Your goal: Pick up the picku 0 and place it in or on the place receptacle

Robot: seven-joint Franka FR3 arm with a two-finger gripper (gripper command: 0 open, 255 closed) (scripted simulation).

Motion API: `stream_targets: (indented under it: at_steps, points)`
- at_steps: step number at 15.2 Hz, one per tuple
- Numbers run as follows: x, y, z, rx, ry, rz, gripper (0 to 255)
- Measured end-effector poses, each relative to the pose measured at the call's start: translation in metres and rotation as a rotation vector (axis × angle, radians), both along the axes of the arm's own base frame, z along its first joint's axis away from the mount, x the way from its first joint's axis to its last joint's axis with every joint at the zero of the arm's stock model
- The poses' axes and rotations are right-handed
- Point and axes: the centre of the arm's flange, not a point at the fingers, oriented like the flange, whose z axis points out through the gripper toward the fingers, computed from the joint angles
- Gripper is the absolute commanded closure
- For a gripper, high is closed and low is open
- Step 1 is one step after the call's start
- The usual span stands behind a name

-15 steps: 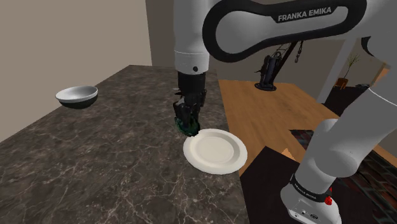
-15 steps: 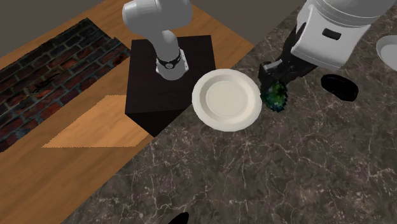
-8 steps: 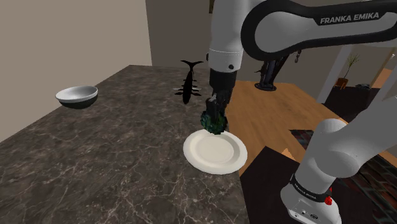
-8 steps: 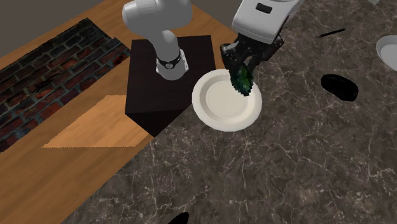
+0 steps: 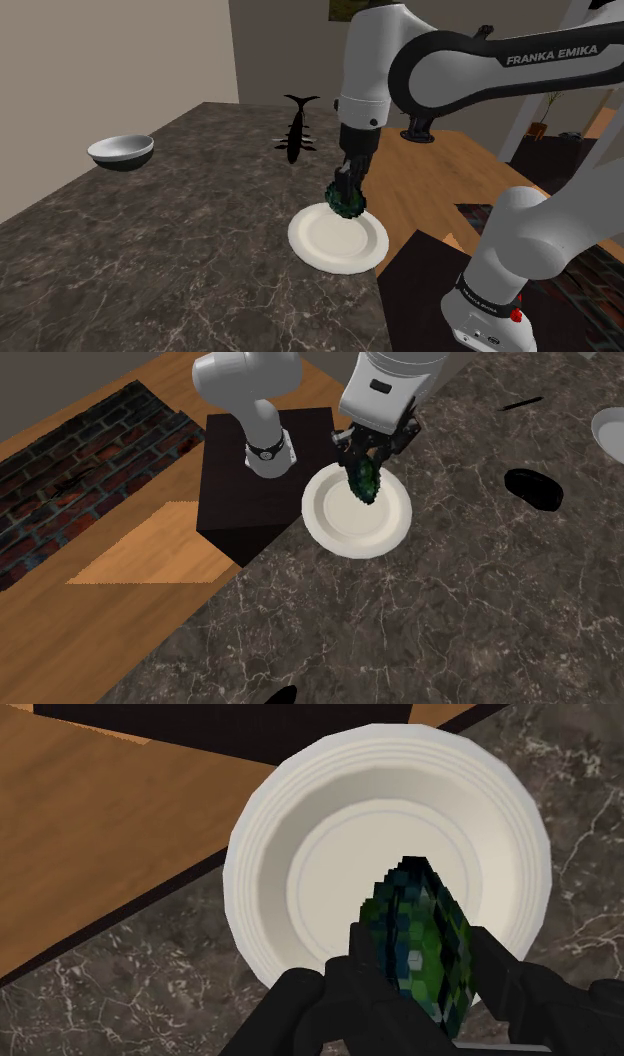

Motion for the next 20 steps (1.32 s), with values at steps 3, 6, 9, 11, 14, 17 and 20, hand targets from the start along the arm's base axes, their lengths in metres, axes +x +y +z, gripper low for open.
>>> stream_targets:
  at_steps: [3, 6, 9, 11, 14, 17, 20]
  points:
    - [0.000, 0.000, -0.015, 0.000, 0.000, 0.000, 255]
    - [0.000, 0.000, -0.031, 0.000, 0.000, 0.000, 255]
    - [0.000, 0.000, -0.048, 0.000, 0.000, 0.000, 255]
    - [0.000, -0.001, -0.053, 0.000, 0.000, 0.000, 255]
    - [0.000, -0.001, -0.054, 0.000, 0.000, 0.000, 255]
    - [0.000, -0.001, -0.055, 0.000, 0.000, 0.000, 0]
    - [0.000, -0.001, -0.055, 0.000, -0.001, 0.000, 0]
